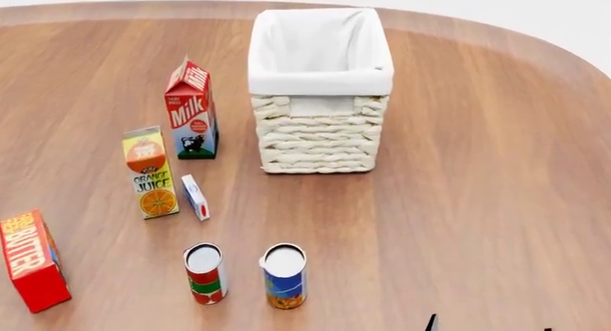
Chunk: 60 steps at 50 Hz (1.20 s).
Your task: Pick up the alphabet soup, and put it in the basket.
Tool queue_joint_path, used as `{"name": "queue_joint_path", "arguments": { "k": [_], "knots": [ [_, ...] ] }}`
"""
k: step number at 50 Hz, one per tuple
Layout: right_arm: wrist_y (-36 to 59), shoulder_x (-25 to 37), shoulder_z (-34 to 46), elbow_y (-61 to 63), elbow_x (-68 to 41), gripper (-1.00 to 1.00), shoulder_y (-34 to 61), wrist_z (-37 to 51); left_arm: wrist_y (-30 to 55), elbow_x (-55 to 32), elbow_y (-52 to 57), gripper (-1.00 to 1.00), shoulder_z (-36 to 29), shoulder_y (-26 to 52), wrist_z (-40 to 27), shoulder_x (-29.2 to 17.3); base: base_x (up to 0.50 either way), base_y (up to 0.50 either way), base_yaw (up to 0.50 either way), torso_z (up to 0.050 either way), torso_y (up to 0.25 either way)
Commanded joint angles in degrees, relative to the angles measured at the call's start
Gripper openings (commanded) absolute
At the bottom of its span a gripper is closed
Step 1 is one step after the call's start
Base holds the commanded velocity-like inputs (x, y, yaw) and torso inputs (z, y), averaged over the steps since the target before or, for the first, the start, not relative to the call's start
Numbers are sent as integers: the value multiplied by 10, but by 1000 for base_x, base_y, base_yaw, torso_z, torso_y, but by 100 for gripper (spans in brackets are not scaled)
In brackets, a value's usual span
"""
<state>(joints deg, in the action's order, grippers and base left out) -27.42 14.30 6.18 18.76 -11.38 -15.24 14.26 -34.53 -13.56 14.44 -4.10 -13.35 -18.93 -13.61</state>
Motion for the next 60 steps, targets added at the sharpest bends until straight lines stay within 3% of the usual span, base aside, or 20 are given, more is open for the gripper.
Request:
{"name": "queue_joint_path", "arguments": {
  "k": [1,60],
  "knots": [
    [-1,3,1,0,-1,100,0,3,-1,1,-1,100,-3,0,-3,-2,238,-4,0,0,0],
    [-3,14,13,-2,-2,100,2,17,-7,0,-1,100,-11,0,-15,-12,240,-7,0,0,0]
  ]
}}
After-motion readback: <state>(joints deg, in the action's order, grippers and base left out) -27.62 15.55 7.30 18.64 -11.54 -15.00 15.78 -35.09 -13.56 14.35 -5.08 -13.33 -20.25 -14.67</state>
